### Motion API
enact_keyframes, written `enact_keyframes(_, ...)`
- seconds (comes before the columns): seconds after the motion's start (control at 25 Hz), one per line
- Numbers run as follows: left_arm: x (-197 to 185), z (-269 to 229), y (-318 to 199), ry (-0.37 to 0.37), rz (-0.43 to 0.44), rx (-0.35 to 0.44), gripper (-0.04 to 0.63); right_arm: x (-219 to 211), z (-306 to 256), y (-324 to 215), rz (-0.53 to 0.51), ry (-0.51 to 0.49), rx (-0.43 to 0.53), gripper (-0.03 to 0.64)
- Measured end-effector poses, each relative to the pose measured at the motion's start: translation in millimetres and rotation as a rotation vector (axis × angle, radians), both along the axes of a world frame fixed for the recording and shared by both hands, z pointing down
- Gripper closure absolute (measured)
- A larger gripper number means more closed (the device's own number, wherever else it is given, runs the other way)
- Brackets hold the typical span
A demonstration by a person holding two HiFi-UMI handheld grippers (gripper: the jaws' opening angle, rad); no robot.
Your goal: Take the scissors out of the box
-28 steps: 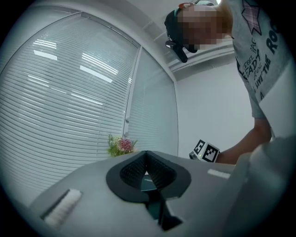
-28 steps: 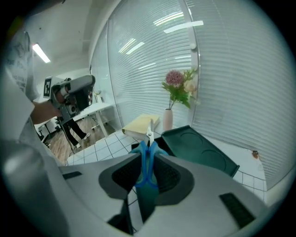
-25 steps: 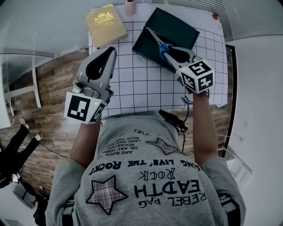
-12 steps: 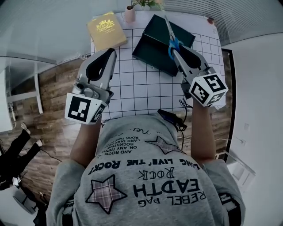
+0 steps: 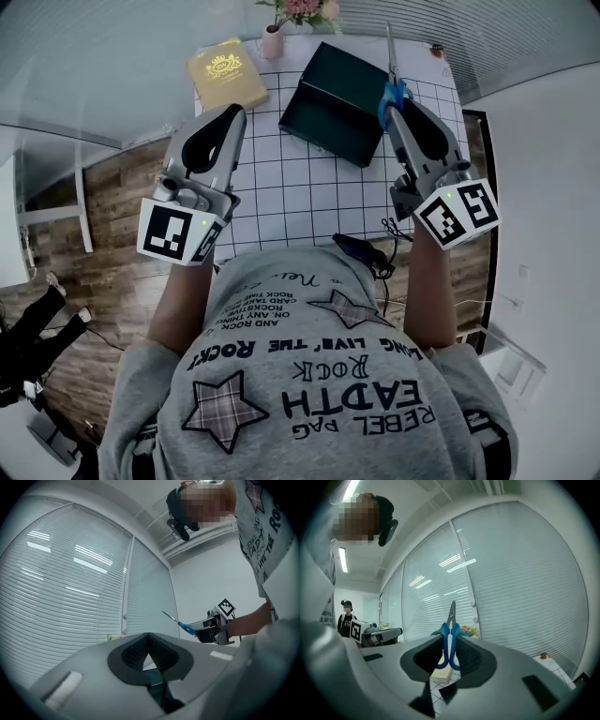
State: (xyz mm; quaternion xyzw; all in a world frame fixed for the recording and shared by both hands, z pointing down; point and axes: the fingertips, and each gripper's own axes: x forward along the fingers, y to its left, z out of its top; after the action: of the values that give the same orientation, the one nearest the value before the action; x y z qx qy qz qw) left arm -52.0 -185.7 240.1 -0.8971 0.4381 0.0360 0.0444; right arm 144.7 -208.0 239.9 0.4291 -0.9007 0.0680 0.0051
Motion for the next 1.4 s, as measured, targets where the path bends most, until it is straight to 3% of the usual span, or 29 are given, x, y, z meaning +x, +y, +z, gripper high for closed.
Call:
enact_keyframes(0.28,-2.5,-15.3,3.2,0.010,-0.003,0.012,0.586,19.7,-40.9,17.0,0.077,-0.046,0.098,0.522)
enact_keyframes(0.88,-0.5,-56.8,11.5,-0.015,0.007,0.062,0.586,58.3,-104.6,59.8,0.258,-0.025,0.314,0.522)
enact_keyframes(1.4,-5.9,-60.7,9.8,-0.050,-0.005,0.083,0.586,59.0,-114.3,70.0,0.279,-0.085,0.329,0.522)
